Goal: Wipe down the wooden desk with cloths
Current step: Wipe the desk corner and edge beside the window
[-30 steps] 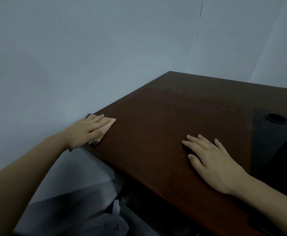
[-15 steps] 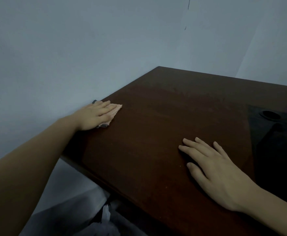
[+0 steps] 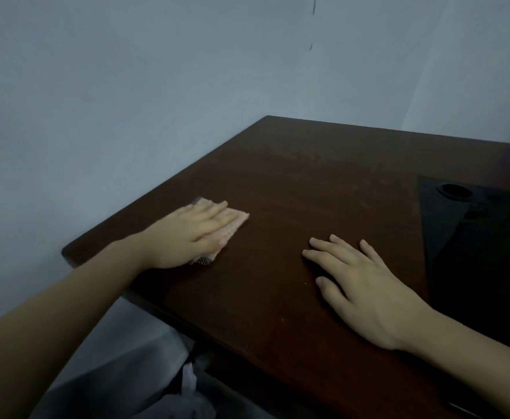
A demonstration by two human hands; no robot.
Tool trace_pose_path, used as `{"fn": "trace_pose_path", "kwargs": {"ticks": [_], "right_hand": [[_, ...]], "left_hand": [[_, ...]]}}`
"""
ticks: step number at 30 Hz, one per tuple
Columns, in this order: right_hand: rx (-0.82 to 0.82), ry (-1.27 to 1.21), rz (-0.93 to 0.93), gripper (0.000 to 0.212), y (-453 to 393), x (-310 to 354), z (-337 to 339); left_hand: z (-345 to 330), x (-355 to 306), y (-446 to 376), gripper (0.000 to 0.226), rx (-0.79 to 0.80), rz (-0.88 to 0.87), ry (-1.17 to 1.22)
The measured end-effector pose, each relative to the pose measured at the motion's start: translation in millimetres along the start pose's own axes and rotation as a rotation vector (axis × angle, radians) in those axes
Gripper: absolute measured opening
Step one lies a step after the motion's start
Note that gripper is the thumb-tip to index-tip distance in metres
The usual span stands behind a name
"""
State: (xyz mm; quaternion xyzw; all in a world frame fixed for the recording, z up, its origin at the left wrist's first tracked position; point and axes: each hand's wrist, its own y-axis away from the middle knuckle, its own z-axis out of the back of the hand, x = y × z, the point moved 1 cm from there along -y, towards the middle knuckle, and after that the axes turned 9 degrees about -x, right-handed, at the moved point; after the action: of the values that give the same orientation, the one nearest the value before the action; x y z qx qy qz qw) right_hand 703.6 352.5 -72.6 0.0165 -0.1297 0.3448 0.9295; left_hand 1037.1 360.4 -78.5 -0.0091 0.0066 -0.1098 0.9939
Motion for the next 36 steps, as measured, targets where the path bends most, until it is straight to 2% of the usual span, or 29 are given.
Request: {"fn": "trace_pose_path", "kwargs": {"ticks": [4,7,8,11,12,15,17,25,36], "right_hand": [[-0.01,-0.006,0.009,0.051,0,-1,1],[-0.01,-0.051,0.008,0.05,0,-2,3],[-0.021,-0.08,0.007,0.049,0,-2,4],[-0.108,-0.166,-0.013,0.047,7,-3,10],[-0.138,-0.173,-0.02,0.046,11,-5,14],[-0.182,-0.14,-0.035,0.044,28,-15,26],[-0.191,-0.101,-0.065,0.042,42,-29,35],[-0.273,-0.057,-0.271,0.033,115,-108,60],[-0.345,0.009,-0.544,0.035,233,-214,101]], "left_hand": [[3,-23,32,0.063,0.028,-0.061,0.043],[5,-19,28,0.061,0.041,0.047,0.072],[6,-19,23,0.066,0.047,0.106,0.067],[7,-29,2,0.109,0.024,0.247,0.055],[7,-39,-5,0.112,0.021,0.266,0.051],[6,-87,-19,0.077,0.027,0.231,0.05],[6,-126,-23,0.064,0.029,0.181,0.068],[4,-275,-45,0.065,0.062,-0.034,0.112],[-3,-440,-94,0.064,0.032,-0.183,0.136]]}}
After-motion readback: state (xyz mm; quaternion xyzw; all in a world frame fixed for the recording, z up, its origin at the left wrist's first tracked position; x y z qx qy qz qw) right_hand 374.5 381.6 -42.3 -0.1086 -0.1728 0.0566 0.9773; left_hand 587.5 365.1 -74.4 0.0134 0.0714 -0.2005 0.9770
